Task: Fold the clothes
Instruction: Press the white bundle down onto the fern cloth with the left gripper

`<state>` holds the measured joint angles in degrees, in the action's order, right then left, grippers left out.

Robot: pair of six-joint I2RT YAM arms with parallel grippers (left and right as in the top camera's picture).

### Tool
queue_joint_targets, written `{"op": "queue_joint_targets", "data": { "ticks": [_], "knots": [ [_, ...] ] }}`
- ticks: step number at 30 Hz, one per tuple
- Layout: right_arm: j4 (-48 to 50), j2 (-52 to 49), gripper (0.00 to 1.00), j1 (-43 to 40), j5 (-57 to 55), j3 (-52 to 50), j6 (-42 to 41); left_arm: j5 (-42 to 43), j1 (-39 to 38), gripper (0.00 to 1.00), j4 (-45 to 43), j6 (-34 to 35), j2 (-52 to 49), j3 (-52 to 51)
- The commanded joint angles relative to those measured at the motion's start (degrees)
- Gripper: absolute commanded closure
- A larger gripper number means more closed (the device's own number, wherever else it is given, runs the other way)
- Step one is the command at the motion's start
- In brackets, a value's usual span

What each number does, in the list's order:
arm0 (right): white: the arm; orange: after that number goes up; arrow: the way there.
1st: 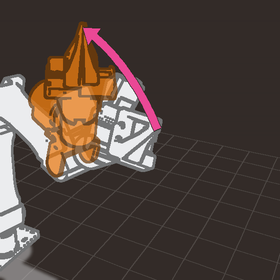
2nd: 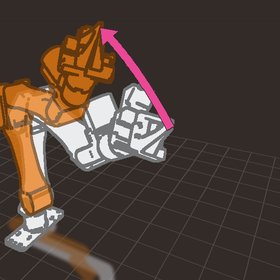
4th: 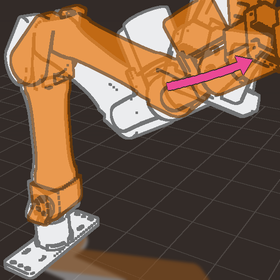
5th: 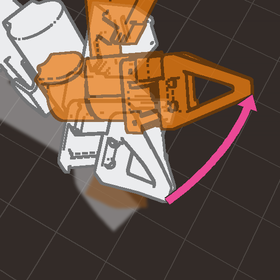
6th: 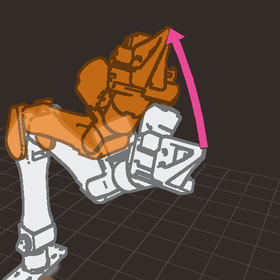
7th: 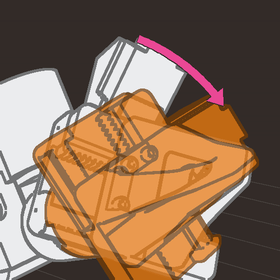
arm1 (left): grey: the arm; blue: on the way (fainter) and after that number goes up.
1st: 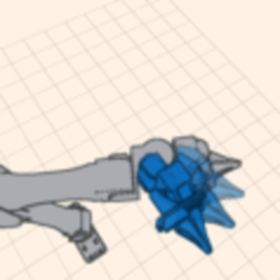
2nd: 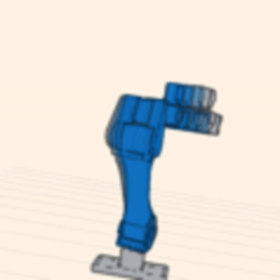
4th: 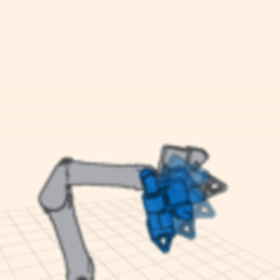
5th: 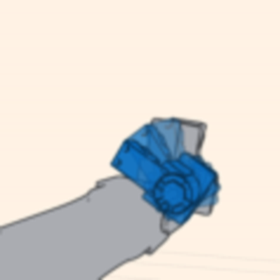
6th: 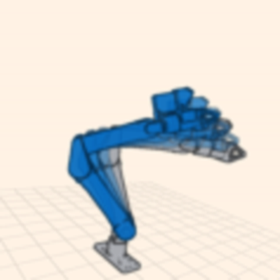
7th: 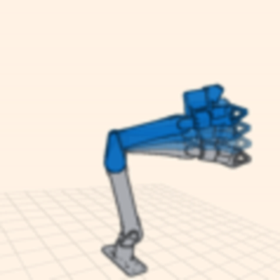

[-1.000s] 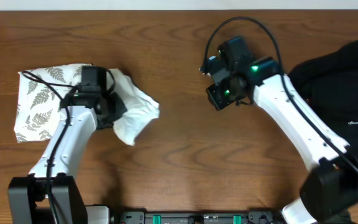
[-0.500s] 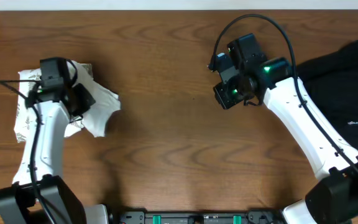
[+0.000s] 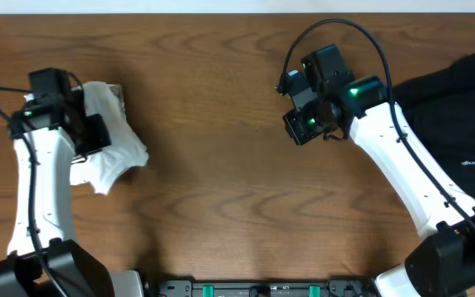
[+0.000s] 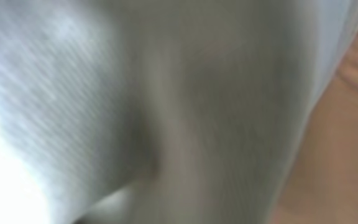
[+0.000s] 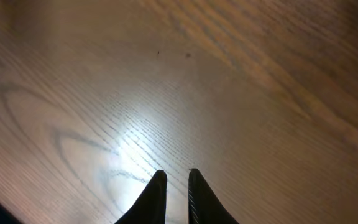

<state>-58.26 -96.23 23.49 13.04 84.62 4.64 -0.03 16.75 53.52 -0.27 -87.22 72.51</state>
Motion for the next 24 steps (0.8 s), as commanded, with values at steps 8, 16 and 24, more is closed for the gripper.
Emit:
{"op": "queue_joint_targets", "data": {
  "ticks": [8, 16, 24],
  "knots": [
    [-0.96, 0.85, 0.88, -0.28, -0.20, 0.85, 0.20, -0.63, 6.86, 0.94, 2.34, -11.80, -0.37, 6.84],
    [-1.01, 0.85, 0.87, -0.28, -0.17, 0.85, 0.17, -0.74, 7.41, 0.94, 0.68, -19.52, -7.48, 7.34],
    [-1.40, 0.85, 0.87, -0.28, -0.17, 0.85, 0.20, -5.25, 8.74, 0.94, -5.35, -20.92, -13.99, 7.37]
  ]
}}
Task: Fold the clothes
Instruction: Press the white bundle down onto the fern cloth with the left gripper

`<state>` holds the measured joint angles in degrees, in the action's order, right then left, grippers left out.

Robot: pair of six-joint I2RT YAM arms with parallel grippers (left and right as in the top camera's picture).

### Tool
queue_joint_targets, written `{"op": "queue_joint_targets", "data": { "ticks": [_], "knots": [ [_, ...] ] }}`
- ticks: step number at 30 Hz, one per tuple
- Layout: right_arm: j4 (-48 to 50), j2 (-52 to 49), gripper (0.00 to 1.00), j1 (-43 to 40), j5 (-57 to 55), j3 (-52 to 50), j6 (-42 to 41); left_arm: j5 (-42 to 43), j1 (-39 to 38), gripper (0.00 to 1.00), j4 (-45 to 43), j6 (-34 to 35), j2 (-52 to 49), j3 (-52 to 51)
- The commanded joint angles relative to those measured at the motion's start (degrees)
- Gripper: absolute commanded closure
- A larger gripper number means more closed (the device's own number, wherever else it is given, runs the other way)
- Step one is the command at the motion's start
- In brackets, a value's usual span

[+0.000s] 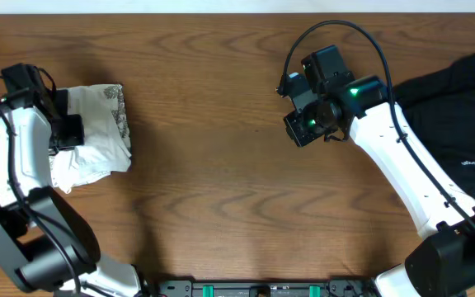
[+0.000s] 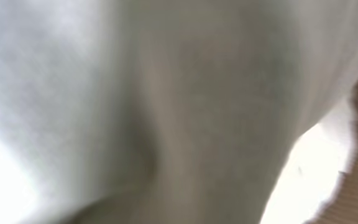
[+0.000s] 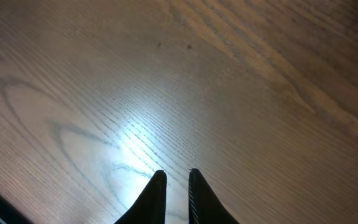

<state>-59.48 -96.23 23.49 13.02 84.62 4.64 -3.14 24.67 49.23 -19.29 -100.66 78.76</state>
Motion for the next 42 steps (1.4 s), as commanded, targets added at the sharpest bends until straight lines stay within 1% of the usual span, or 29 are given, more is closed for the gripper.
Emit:
{"op": "queue_joint_targets", "data": {
  "ticks": [1, 5, 10, 11, 13, 14, 23, 26, 32, 34, 36, 38, 39, 40, 41, 42],
  "knots": [
    [-0.17, 0.85, 0.87, -0.28, -0.15, 0.85, 0.20, -2.25, 1.05, 0.94, -2.08, -1.92, -0.70, 1.11],
    [-0.13, 0.85, 0.88, -0.28, -0.15, 0.85, 0.17, -2.54, 1.68, 0.94, -5.84, -3.82, -0.83, 1.14],
    [0.00, 0.85, 0.87, -0.28, -0.13, 0.85, 0.13, -2.47, 1.62, 0.94, -8.76, -3.80, -1.22, 1.14],
    [0.00, 0.85, 0.87, -0.26, -0.13, 0.85, 0.13, -2.47, 1.62, 0.76, -9.03, -3.80, -1.44, 1.14],
    [-0.13, 0.85, 0.87, -0.22, -0.13, 0.85, 0.13, -2.49, 1.77, 0.05, -9.16, -3.78, -1.60, 1.14],
    [-0.22, 0.85, 0.87, -0.22, -0.13, 0.85, 0.13, -2.54, 1.86, 0.02, -9.35, -3.48, -1.60, 1.14],
    [-1.03, 0.85, 0.88, -0.22, -0.13, 0.85, 0.15, -2.49, 4.07, 0.02, -8.81, 5.40, -1.44, 4.26],
    [-1.22, 0.85, 0.88, -0.22, -0.13, 0.85, 0.13, -1.77, 3.89, 0.02, -8.20, 9.68, -0.87, 5.20],
    [-2.12, 0.85, 0.87, -0.22, -0.13, 0.85, 0.13, 6.64, 3.87, 0.02, -3.56, 17.27, 0.61, 5.20],
    [-2.12, 0.85, 0.87, -0.22, -0.15, 0.85, 0.13, 9.33, 3.87, 0.02, -2.14, 17.94, 0.59, 4.85],
    [-2.16, 0.85, 0.87, -0.22, -0.13, 0.85, 0.13, 10.25, 3.87, 0.02, -1.70, 18.36, 0.59, 4.48],
    [-2.51, 0.85, 0.87, -0.22, -0.15, 0.85, 0.13, 10.25, 3.87, 0.27, -1.51, 20.94, 0.59, 4.04],
    [-2.78, 0.85, 0.87, -0.22, -0.15, 0.85, 0.13, 10.25, 3.87, 0.55, -1.29, 21.99, 0.57, 3.74],
    [-3.06, 0.85, 0.87, -0.22, -0.15, 0.85, 0.13, 10.27, 3.87, 0.63, -1.29, 22.99, 0.57, 3.30],
    [-3.34, 0.85, 0.87, -0.22, -0.15, 0.85, 0.13, 10.34, 3.87, 0.66, -1.31, 24.15, 0.57, 2.67],
    [-3.56, 0.85, 0.88, -0.22, -0.15, 0.85, 0.13, 11.04, 3.87, 0.68, -1.36, 24.35, 0.55, 2.08]
  ]
}}
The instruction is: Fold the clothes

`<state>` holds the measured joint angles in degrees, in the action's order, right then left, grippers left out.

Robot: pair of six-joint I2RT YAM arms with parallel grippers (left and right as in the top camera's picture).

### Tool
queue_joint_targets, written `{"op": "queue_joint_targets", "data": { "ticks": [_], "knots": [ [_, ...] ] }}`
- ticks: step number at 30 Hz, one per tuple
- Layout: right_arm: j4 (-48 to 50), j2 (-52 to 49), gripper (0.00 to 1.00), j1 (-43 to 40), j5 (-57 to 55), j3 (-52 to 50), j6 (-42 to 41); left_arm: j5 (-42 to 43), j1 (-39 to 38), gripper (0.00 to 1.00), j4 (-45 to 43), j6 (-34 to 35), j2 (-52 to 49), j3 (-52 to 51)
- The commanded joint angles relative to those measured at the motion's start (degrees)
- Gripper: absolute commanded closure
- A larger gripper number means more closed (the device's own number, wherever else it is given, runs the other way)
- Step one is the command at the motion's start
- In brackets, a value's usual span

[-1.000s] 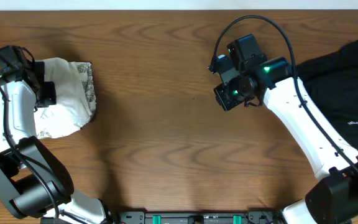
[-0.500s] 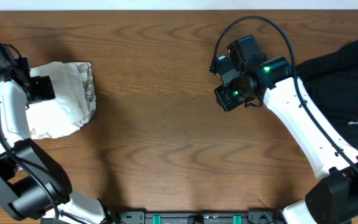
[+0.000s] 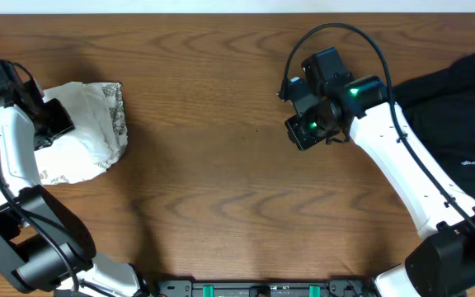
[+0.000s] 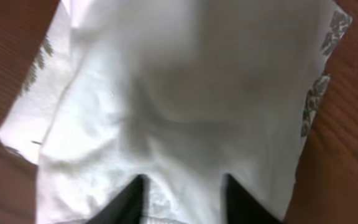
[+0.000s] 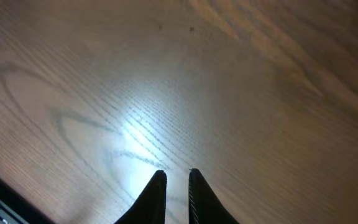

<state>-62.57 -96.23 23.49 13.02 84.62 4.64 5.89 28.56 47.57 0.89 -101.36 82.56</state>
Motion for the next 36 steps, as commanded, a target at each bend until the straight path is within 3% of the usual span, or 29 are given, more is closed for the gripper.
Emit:
{"op": "queue_joint_targets", "data": {
  "ticks": [1, 14, 22, 24, 26, 28, 36],
  "knots": [
    [-0.68, 0.85, 0.87, -0.22, -0.15, 0.85, 0.11, 2.78, -0.02, 0.68, 0.15, 4.17, 1.11, -2.23],
    [-1.09, 0.85, 0.87, -0.22, -0.15, 0.85, -0.74, 14.19, -0.20, 0.68, -2.67, 5.88, -4.22, -10.82],
    [-1.11, 0.85, 0.87, -0.22, -0.15, 0.85, -0.74, 16.24, -2.93, 0.66, -2.21, 5.88, -4.98, -12.44],
    [-1.11, 0.85, 0.87, -0.22, -0.15, 0.85, -0.74, 17.03, -3.87, 0.61, -2.03, 5.84, -4.98, -12.44],
    [-1.11, 0.85, 0.87, -0.22, -0.15, 0.85, -0.76, 18.82, -4.61, 0.44, -1.97, 5.77, -4.98, -12.44],
    [-1.11, 0.85, 0.87, -0.22, -0.15, 0.85, -0.74, 21.57, -5.25, 0.39, -1.97, 4.52, -4.98, -12.44],
    [-1.33, 0.85, 0.87, -0.22, -0.15, 0.85, -0.74, 32.39, -5.60, 0.36, -1.64, -1.51, -1.44, -11.06]
  ]
}}
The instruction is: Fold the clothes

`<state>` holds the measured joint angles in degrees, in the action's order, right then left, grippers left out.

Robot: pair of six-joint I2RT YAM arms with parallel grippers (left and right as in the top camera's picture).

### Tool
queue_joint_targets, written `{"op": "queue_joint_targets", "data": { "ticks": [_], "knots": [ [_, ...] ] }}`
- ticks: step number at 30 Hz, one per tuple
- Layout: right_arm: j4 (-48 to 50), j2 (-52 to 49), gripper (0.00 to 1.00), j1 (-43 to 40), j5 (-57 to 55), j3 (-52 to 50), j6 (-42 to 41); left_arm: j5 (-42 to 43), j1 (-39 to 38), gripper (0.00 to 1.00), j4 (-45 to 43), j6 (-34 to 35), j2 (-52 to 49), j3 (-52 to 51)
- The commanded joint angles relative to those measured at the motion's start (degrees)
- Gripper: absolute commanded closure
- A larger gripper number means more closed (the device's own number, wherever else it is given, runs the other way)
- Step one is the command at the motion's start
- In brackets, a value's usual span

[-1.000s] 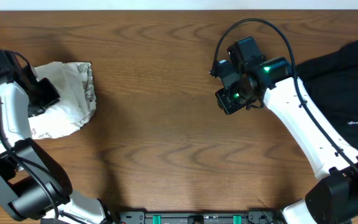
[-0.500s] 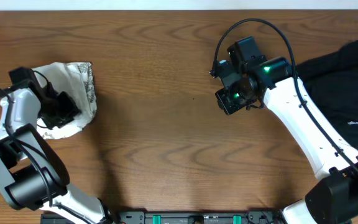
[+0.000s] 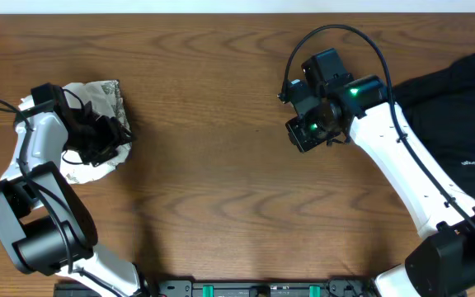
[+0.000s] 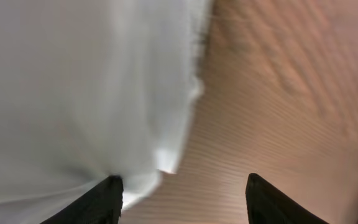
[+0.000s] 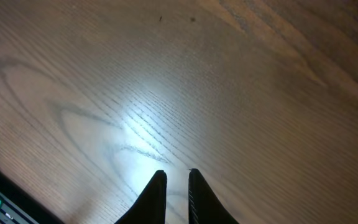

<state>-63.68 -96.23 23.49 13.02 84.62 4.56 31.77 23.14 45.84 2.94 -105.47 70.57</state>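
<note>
A white cloth with a grey printed edge (image 3: 99, 92) lies bunched at the table's left side. My left gripper (image 3: 105, 136) sits at its lower right edge, jaws wide open. In the left wrist view the cloth (image 4: 73, 81) fills the left half; the gripper (image 4: 182, 190) straddles its edge, one finger (image 4: 107, 199) against the fabric, the other over bare wood. My right gripper (image 3: 303, 128) hovers over bare wood at centre right, and its wrist view shows it (image 5: 177, 186) shut with nothing in it.
A heap of black clothes (image 3: 460, 99) lies at the right edge, behind the right arm. The brown wooden table (image 3: 221, 173) stretches between the two arms. The arm bases stand at the front edge.
My left gripper went from the cloth's left edge to its lower right edge, and its jaws stand wider. The cloth looks more bunched. The right arm is unchanged.
At first the white cloth pressed against the left wrist camera, draped under my left gripper. Then it lay further left and flatter. Later the gripper stood open at the cloth's left edge, and now at its right edge. The right gripper stayed shut in place.
</note>
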Motion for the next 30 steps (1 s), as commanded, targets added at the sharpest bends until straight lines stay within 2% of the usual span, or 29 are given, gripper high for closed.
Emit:
{"op": "queue_joint_targets", "data": {
  "ticks": [1, 6, 13, 20, 26, 30],
  "knots": [
    [-0.22, 0.85, 0.87, -0.22, -0.15, 0.85, -0.66, 7.56, -0.17, 0.35, -0.11, -4.31, 4.04, 1.53],
    [-0.22, 0.85, 0.88, -0.22, -0.15, 0.85, -0.66, 7.82, 0.68, 0.29, -4.79, -4.98, 12.17, 2.54],
    [-0.22, 0.85, 0.87, -0.22, -0.15, 0.85, -0.63, -4.04, 7.52, 0.22, -9.79, 4.63, 17.22, 2.51],
    [-0.20, 0.85, 0.87, -0.22, -0.15, 0.85, -0.63, -3.37, 14.45, 0.19, -13.42, 11.74, 11.82, 1.95],
    [-0.50, 0.85, 0.87, -0.22, -0.15, 0.85, -0.63, -1.20, 16.06, 0.19, -13.14, 12.39, 3.96, 1.92],
    [-0.63, 0.85, 0.87, -0.22, -0.15, 0.85, -0.66, -4.15, 16.13, 0.19, -11.30, 12.37, 0.39, 1.92]
  ]
}}
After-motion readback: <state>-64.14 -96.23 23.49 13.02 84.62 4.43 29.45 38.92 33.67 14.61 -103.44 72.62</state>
